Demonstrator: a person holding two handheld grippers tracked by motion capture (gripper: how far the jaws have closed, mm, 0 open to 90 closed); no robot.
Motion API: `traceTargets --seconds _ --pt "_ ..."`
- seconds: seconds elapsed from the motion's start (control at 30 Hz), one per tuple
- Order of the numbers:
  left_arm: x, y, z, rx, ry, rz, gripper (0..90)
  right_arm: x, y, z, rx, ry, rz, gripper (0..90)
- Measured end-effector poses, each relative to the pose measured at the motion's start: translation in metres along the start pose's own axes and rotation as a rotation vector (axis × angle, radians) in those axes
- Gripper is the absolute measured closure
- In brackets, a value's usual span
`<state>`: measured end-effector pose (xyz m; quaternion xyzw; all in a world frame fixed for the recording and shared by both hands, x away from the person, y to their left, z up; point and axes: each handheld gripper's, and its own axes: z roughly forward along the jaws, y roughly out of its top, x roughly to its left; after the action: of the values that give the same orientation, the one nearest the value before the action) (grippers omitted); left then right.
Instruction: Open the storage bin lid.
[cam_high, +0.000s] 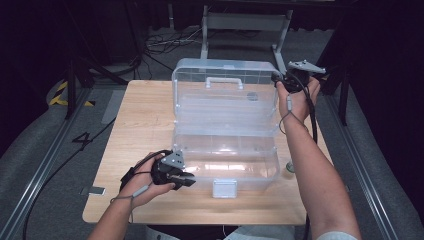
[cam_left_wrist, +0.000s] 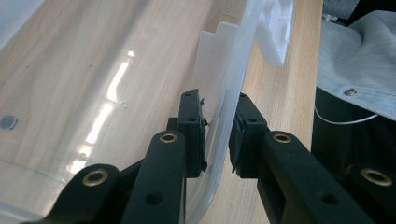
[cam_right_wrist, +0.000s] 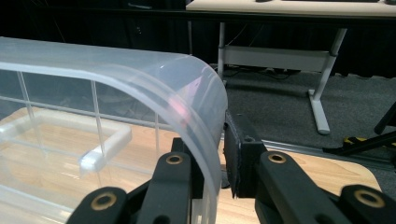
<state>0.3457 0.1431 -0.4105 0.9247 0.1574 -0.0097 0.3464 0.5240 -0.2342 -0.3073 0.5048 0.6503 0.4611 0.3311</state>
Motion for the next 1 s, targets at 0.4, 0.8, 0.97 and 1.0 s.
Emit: traceTargets --seconds 0.4,0.8,0.97,1.0 --pt "0.001 0.0 0.002 -0.001 -0.007 0.002 77.3 -0.005 0.004 0.017 0.058 0.004 0.018 80.5" --pt "0.0 -0.001 0.002 -0.005 -0.002 -0.003 77.1 -0.013 0.002 0.034 0.078 0.029 0.032 79.9" --pt "0.0 -0.001 0.002 -0.006 -0.003 -0.005 77.0 -0.013 0.0 0.038 0.073 0.029 0.03 79.9" --pt "0.0 -0.001 0.002 -0.005 -0.003 -0.006 76.9 -0.014 -0.001 0.039 0.073 0.029 0.032 79.9"
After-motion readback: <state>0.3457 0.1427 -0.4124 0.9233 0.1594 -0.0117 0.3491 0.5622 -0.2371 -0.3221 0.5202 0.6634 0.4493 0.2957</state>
